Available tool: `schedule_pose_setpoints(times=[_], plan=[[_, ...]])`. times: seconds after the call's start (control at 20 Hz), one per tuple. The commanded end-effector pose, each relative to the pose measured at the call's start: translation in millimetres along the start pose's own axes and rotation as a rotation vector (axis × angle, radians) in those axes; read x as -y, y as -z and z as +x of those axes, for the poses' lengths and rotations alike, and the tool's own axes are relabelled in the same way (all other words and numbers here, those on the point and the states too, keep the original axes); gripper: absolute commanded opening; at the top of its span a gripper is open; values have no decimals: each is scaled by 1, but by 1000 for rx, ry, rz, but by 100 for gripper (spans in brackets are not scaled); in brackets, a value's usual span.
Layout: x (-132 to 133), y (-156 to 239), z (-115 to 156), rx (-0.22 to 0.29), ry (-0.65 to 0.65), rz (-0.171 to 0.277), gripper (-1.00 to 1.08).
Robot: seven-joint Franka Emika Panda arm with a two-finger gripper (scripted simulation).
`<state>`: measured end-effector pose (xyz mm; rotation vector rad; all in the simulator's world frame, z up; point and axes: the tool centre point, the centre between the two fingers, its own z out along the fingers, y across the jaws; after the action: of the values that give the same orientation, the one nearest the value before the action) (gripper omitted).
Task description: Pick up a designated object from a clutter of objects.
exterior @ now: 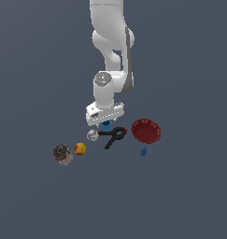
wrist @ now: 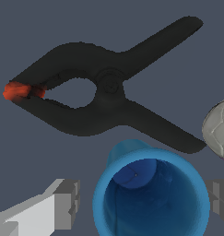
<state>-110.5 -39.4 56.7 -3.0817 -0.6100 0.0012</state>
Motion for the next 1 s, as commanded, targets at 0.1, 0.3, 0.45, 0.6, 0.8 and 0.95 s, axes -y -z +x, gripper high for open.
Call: schedule_pose_setpoints(times=[0.1, 0.3, 0.45, 0.6, 0.8, 0.95], plan=[[0, -12, 0, -1, 0, 0, 100], [0, -14, 0, -1, 1, 0, -100], [0, -14, 0, -1, 1, 0, -100], [0, -14, 0, -1, 1, 0, -100], [-1, -13, 0, -2, 0, -1, -100], [0, -11, 1, -2, 0, -1, -100]])
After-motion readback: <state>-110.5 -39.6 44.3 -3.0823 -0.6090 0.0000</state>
